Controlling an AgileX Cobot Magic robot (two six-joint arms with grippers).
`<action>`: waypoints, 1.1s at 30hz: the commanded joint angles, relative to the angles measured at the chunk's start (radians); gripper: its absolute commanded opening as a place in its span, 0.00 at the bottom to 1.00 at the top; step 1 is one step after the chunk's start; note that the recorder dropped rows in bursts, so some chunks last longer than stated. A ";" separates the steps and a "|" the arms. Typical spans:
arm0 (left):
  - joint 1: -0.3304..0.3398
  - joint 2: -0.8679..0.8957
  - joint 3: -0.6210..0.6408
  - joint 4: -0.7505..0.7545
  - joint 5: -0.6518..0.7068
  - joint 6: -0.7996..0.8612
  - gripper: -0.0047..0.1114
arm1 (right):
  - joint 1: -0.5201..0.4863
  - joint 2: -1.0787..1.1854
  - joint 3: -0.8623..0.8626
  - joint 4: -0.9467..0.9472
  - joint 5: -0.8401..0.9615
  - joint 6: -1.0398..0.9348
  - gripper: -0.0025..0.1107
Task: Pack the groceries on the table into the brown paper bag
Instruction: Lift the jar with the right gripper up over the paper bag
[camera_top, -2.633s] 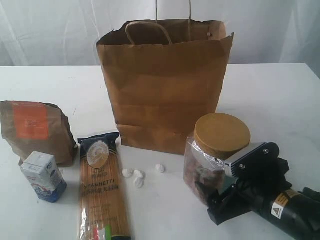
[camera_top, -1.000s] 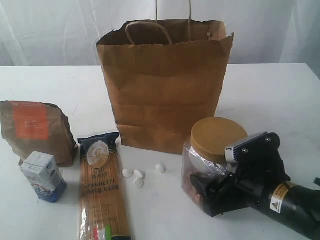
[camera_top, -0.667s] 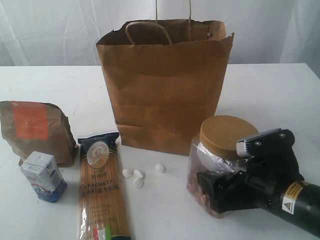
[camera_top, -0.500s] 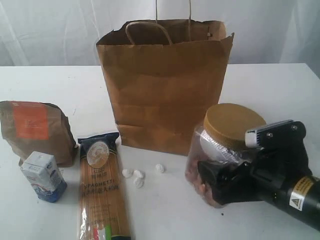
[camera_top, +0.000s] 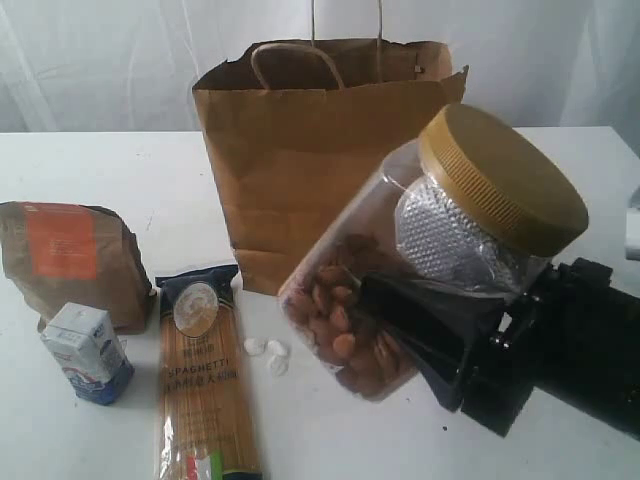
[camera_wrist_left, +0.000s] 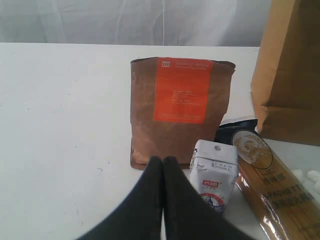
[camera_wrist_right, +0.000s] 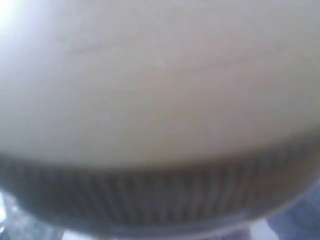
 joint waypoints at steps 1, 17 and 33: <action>0.002 -0.003 0.005 -0.006 0.002 0.001 0.04 | -0.002 -0.027 -0.074 -0.084 -0.082 0.043 0.12; 0.002 -0.003 0.005 -0.006 0.002 0.001 0.04 | -0.002 0.343 -0.729 -0.083 0.066 0.037 0.12; 0.002 -0.003 0.005 -0.006 0.002 0.001 0.04 | -0.012 0.728 -0.994 0.254 0.360 -0.626 0.12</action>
